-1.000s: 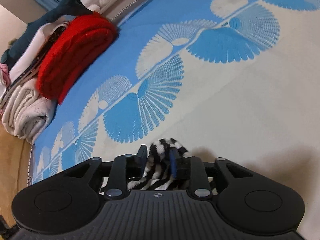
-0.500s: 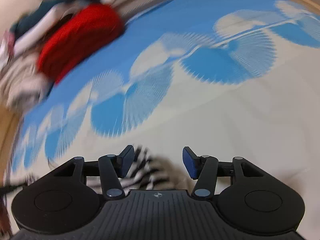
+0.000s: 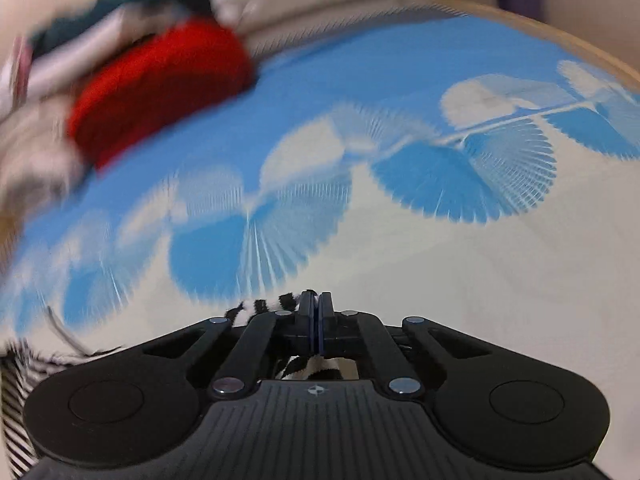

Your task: Fold small clothes

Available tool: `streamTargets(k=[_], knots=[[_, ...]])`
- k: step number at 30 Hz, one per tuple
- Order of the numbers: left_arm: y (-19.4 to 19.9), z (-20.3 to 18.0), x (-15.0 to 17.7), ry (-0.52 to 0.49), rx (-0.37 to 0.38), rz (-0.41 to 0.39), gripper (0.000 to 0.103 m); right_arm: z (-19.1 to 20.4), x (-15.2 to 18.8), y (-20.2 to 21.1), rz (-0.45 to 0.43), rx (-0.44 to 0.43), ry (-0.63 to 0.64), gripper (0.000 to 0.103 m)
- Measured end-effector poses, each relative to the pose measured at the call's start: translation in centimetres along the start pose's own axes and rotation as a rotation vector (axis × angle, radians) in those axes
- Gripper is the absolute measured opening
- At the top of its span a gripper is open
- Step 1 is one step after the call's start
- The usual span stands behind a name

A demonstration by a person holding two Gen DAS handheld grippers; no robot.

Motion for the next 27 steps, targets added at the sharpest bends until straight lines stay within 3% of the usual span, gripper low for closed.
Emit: streamTargets(k=[3,11,13,15,17,19,22,24,27], knots=[[-1.7,-1.0,1.0,-0.088,-0.037,0.061,0.002,1.6,0.4,-0.9,-0.008,0.018,0.116,0.001],[-4.0,-0.1,1.2,-0.055,-0.067,0.049,0.003,2.7,0.5,-3.1,-0.036,0.031,0.169,0.001],[-5.0,-0.4,1.7,-0.078,-0.085,0.1,0.005,3.4,1.0,-3.8,-0.025,0.034,0.219,0.001],[-6.3,-0.3,2.8,-0.075,-0.077,0.22,0.014,3.6,2.3,-5.5,0.088,0.052,0.258,0.003],[-6.5,0.0,3.6,-0.058,-0.073,0.313,0.033,3.1,4.1,-7.0,0.258,0.075,0.253,0.009],[-5.1,0.3,3.1,-0.052,-0.064,0.31,0.041,2.8,4.6,-6.7,0.308,0.082,0.238,0.02],[-1.8,1.5,2.0,0.015,-0.034,0.293,0.043,2.3,3.0,-3.6,0.239,0.079,0.18,0.03],[0.7,2.3,1.7,0.052,-0.023,0.297,0.043,1.4,2.0,-1.0,0.214,0.061,0.102,0.043],[5.0,3.2,2.1,0.069,-0.008,0.301,0.043,-0.3,1.7,3.0,0.209,0.059,0.038,0.045]])
Point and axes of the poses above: each gripper's, at about its wrist camera, not at the fingertips, and y roughly against the way its jaws point, z to its left, x to its underside, the point moved 1 cm from there along -y, roughly the way its jaws point, and after that the axes turned 15 degrees about -z, right-handed, at the moved point
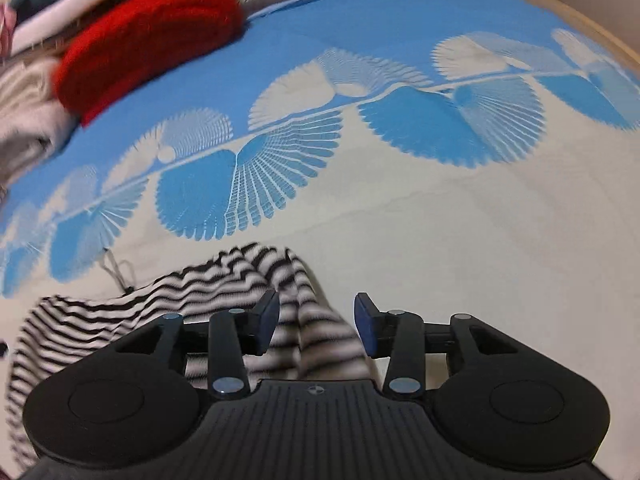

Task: Fold small clothes
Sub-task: 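Grasp the folded hoodie edge with the right gripper and fold it over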

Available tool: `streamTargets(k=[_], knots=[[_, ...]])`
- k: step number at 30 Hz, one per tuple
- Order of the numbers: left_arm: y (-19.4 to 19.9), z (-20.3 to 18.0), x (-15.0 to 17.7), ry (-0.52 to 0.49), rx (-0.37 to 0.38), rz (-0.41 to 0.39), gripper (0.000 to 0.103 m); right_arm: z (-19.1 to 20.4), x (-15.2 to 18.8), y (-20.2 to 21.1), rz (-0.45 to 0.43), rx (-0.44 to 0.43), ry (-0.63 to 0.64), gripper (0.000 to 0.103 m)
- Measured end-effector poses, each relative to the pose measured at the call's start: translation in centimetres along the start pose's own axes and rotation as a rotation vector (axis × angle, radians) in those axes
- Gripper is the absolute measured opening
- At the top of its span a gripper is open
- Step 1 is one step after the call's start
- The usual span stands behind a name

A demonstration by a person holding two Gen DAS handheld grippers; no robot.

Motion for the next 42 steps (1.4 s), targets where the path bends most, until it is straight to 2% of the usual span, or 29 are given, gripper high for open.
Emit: streamTargets(k=[3,6,12,15,16,17,18,19,22,23,24,25,26,28,29,31,35,38,40,41,42], knots=[[2.8,1.4,2.9,0.044,0.019,0.033,0.043,-1.4,2.8,2.6,0.064,-0.021,-0.016,0.054],[2.7,3.0,5.5,0.13,0.027,0.139,0.043,-2.2,5.7,3.6,0.19,-0.037,0.0,0.055],[1.7,3.2,7.6,0.066,0.062,0.238,0.047,-1.9,10.0,4.6,0.315,-0.068,0.095,0.057],[1.3,3.3,8.2,0.047,0.077,0.267,0.045,-1.7,10.5,4.8,0.319,-0.054,0.113,0.055],[1.3,3.3,8.3,0.043,0.091,0.272,0.042,-1.6,10.5,4.9,0.314,-0.053,0.111,0.054],[1.3,3.0,8.3,0.039,0.113,0.273,0.018,-1.4,10.2,5.1,0.3,-0.063,0.101,0.037],[1.5,2.8,8.3,0.03,0.146,0.264,0.004,-1.3,9.6,5.6,0.275,-0.068,0.079,0.019],[2.1,2.6,8.2,0.011,0.16,0.238,0.001,-1.4,8.8,5.9,0.242,-0.08,0.048,0.015],[4.7,2.6,7.3,-0.016,0.224,0.096,0.0,-3.7,5.7,8.8,0.062,-0.154,-0.173,0.009],[5.4,3.1,7.1,-0.016,0.228,0.062,0.001,-4.4,5.2,9.5,0.029,-0.158,-0.206,0.008],[5.6,3.8,7.1,-0.019,0.199,0.061,0.001,-4.6,5.2,9.7,0.032,-0.131,-0.162,0.007],[5.2,4.5,7.5,-0.018,0.154,0.093,0.001,-4.3,5.7,9.4,0.064,-0.084,-0.082,0.007],[4.5,5.1,8.1,-0.009,0.113,0.147,0.001,-4.1,6.8,8.5,0.136,-0.033,0.002,0.007],[3.5,5.4,9.2,-0.025,0.074,0.222,0.001,-4.0,8.5,7.3,0.238,0.003,0.074,0.007],[3.2,5.0,9.5,-0.061,0.066,0.238,0.001,-3.8,9.0,7.1,0.255,0.006,0.094,0.007],[2.9,4.3,9.9,-0.107,0.05,0.249,0.001,-3.5,9.3,6.9,0.256,0.014,0.115,0.007],[2.0,3.8,9.9,-0.116,0.014,0.289,0.001,-3.1,9.3,6.8,0.264,0.034,0.119,0.007],[1.2,3.1,10.4,-0.183,-0.009,0.319,0.002,-2.8,9.5,6.8,0.273,0.039,0.163,0.007],[1.3,2.4,10.3,-0.239,-0.026,0.288,0.009,-2.4,9.3,6.4,0.273,0.026,0.192,0.008],[1.5,2.2,9.9,-0.262,-0.036,0.259,0.019,-2.2,9.2,6.6,0.267,0.018,0.203,0.01],[1.9,2.1,9.5,-0.268,-0.041,0.225,0.025,-2.1,9.0,6.7,0.248,0.023,0.212,0.016]])
Point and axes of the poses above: each gripper's, at about its wrist camera, not at the fingertips, and y roughly against the way its jaws point, z to its left, x to its underside, the point moved 1 cm from there along -y, roughly the way its jaws point, and after that the axes turned 15 degrees about -z, right-handed, at the moved point
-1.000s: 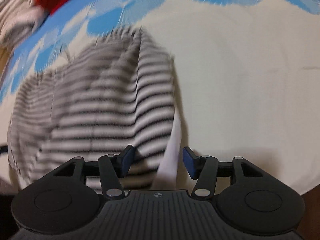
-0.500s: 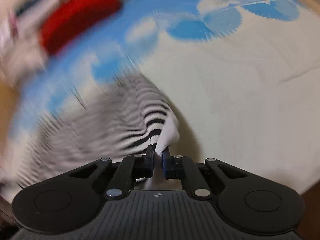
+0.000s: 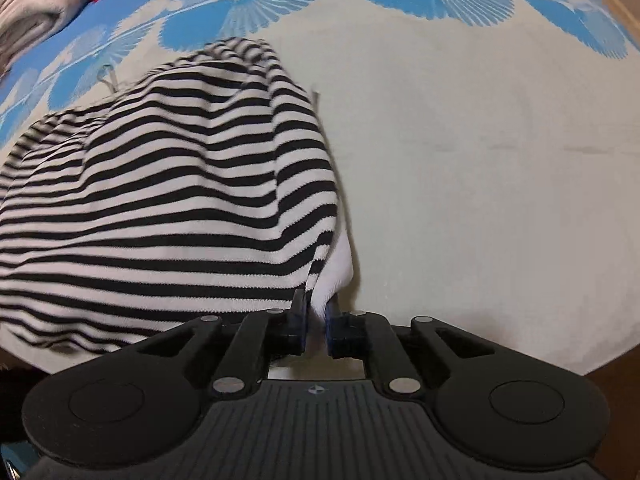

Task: Fold small clothes
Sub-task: 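Grasp the folded hoodie edge with the right gripper and fold it over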

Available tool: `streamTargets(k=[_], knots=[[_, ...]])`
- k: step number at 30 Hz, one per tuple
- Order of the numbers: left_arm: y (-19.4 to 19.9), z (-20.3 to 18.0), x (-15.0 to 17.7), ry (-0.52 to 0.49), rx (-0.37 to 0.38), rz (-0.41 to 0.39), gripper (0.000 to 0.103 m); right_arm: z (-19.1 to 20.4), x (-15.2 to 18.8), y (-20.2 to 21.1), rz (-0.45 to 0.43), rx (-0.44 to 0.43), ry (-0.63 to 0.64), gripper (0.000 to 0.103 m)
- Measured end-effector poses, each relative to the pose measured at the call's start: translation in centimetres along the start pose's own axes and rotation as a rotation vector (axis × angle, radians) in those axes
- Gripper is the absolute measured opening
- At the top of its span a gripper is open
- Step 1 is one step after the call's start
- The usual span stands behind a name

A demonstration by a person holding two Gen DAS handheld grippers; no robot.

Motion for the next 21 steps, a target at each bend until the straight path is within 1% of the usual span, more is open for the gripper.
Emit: streamTargets(k=[1,2,3,5,6,7,8,9,10,11,12,13,14,16,17,18,19,20,21], knots=[[0.6,0.2,-0.4,0.008,-0.005,-0.046,0.037,0.0,-0.2,0.4,-0.027,0.021,0.009,0.023],[1.1,0.2,-0.9,0.02,-0.006,-0.089,0.041,-0.1,-0.5,0.9,-0.066,0.056,0.021,0.034],[1.8,0.3,-1.3,0.038,0.003,-0.138,0.041,-0.1,-0.8,1.5,-0.111,0.084,0.035,0.039],[2.6,0.0,-2.0,0.067,0.041,-0.207,0.04,0.2,-1.4,2.7,-0.213,0.102,0.062,0.039],[3.0,-0.8,-2.5,0.063,0.071,-0.239,0.04,0.7,-1.6,3.2,-0.253,0.082,0.074,0.039],[3.3,-1.5,-2.7,0.044,0.095,-0.262,0.04,1.4,-1.8,3.4,-0.278,0.032,0.085,0.039],[3.5,-2.6,-3.0,0.006,0.12,-0.286,0.04,2.1,-1.7,3.4,-0.282,-0.021,0.095,0.039],[3.5,-3.8,-3.3,-0.033,0.139,-0.303,0.041,2.9,-1.6,3.2,-0.27,-0.082,0.109,0.039],[3.6,-4.9,-3.3,-0.074,0.163,-0.313,0.04,3.9,-1.4,2.8,-0.241,-0.156,0.132,0.039],[3.3,-6.6,-3.3,-0.112,0.192,-0.315,0.041,4.7,-1.1,2.3,-0.21,-0.205,0.155,0.039],[3.1,-7.9,-3.2,-0.153,0.23,-0.308,0.041,5.5,-0.7,1.6,-0.175,-0.24,0.186,0.039],[2.9,-9.1,-3.1,-0.19,0.257,-0.302,0.041,6.2,-0.2,0.9,-0.134,-0.254,0.224,0.04],[2.9,-9.8,-2.7,-0.221,0.275,-0.294,0.041,6.9,0.5,-0.2,-0.079,-0.24,0.273,0.041],[1.8,-11.5,-2.3,-0.288,0.295,-0.246,0.041,7.5,1.8,-1.9,0.009,-0.178,0.362,0.042],[1.0,-12.0,-2.0,-0.315,0.282,-0.219,0.041,7.6,1.9,-2.2,0.014,-0.176,0.38,0.043],[-0.3,-12.5,-1.8,-0.345,0.249,-0.173,0.041,7.6,1.7,-2.2,0.014,-0.179,0.378,0.045],[-1.5,-12.4,-1.6,-0.356,0.207,-0.114,0.041,7.5,1.4,-2.2,0.019,-0.182,0.365,0.046],[-2.4,-11.8,-1.5,-0.337,0.171,-0.059,0.043,7.4,1.1,-2.2,0.026,-0.185,0.349,0.046],[-3.3,-11.0,-1.9,-0.271,0.14,-0.021,0.044,7.3,0.7,-2.4,0.022,-0.191,0.338,0.045]])
Point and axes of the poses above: each gripper's, at about its wrist camera, not at the fingertips, and y roughly against the way its jaws point, z to its left, x to its underside, the point moved 1 cm from there along -y, roughly the way its jaws point, and after that the axes turned 15 degrees about -z, right-handed, at the moved point
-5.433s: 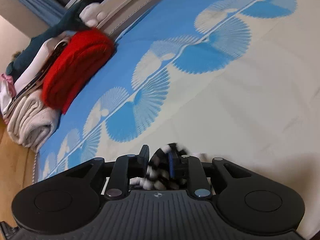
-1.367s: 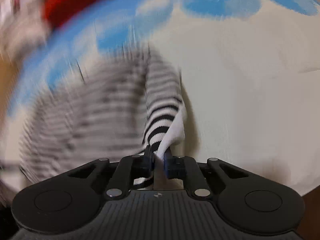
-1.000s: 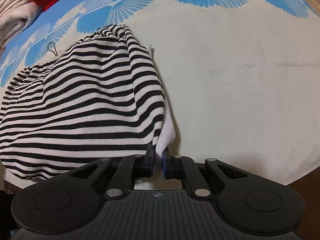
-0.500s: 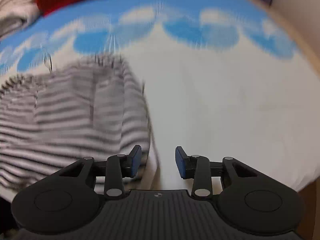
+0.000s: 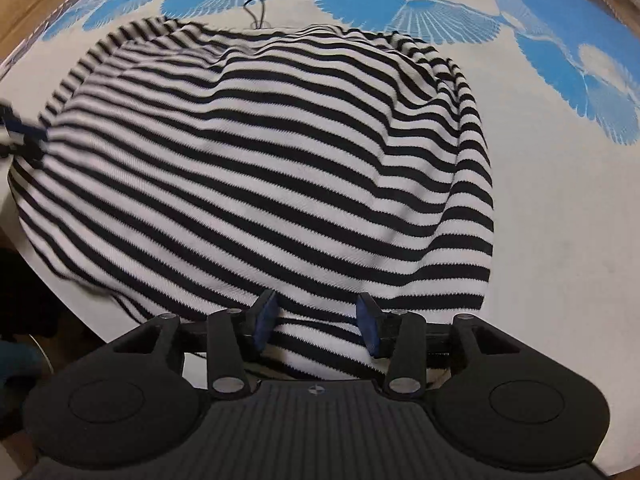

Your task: Fold small clothes

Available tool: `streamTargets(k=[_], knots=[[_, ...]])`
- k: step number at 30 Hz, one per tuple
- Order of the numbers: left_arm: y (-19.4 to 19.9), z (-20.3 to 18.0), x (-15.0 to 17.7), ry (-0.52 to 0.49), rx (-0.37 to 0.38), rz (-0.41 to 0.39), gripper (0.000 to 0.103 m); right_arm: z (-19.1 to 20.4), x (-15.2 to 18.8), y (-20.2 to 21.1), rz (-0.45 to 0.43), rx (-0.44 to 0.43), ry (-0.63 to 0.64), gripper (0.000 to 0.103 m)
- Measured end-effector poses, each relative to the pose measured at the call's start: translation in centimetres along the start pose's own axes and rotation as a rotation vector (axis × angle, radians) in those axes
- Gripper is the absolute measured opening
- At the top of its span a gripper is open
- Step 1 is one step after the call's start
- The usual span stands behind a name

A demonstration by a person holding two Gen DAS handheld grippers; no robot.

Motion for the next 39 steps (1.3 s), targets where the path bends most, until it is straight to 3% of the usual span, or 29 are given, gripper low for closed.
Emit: streamTargets(k=[2,6,9,12,15,18,22,25,34,39], knots=[[0.1,1.8,-1.0,0.131,-0.03,-0.012,0.043,-0.2,-0.9,0.4,-0.046,0.005,-0.01,0.046],[1.7,1.7,-3.0,0.135,-0.08,-0.168,0.041,-1.3,-3.0,1.0,-0.162,-0.003,-0.082,0.046],[2.2,0.5,-4.2,0.136,0.018,-0.258,0.041,-1.6,-4.6,1.1,-0.26,0.003,-0.118,0.046],[1.3,-2.3,-5.0,0.056,0.105,-0.248,0.042,-1.4,-6.1,0.5,-0.294,-0.002,-0.128,0.046],[-0.5,-4.9,-4.8,-0.078,0.073,-0.17,0.042,-1.1,-7.1,-1.2,-0.287,0.0,-0.118,0.046],[-2.4,-5.2,-4.7,-0.129,0.027,-0.122,0.043,-1.1,-7.2,-3.5,-0.221,0.038,-0.098,0.046],[-4.1,-4.7,-5.4,-0.095,0.017,-0.105,0.048,-1.4,-7.0,-6.5,-0.091,0.142,-0.064,0.049],[-4.9,-4.1,-6.1,-0.061,0.014,-0.113,0.053,-1.5,-7.3,-7.2,-0.087,0.152,-0.083,0.052],[-4.9,-2.7,-7.7,0.045,-0.027,-0.141,0.053,-1.6,-7.5,-7.4,-0.09,0.162,-0.078,0.053],[-5.8,-0.6,-8.3,0.135,-0.064,-0.166,0.043,-2.3,-7.3,-6.3,-0.126,0.215,-0.072,0.053]])
Point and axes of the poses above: each gripper's, at about its wrist camera, not at the fingertips, and y roughly against the way its jaws point, z to its left, x to its underside, the point moved 1 cm from there along -y, roughly the way its jaws point, and after that the axes turned 15 degrees about -z, right-handed, at the moved point
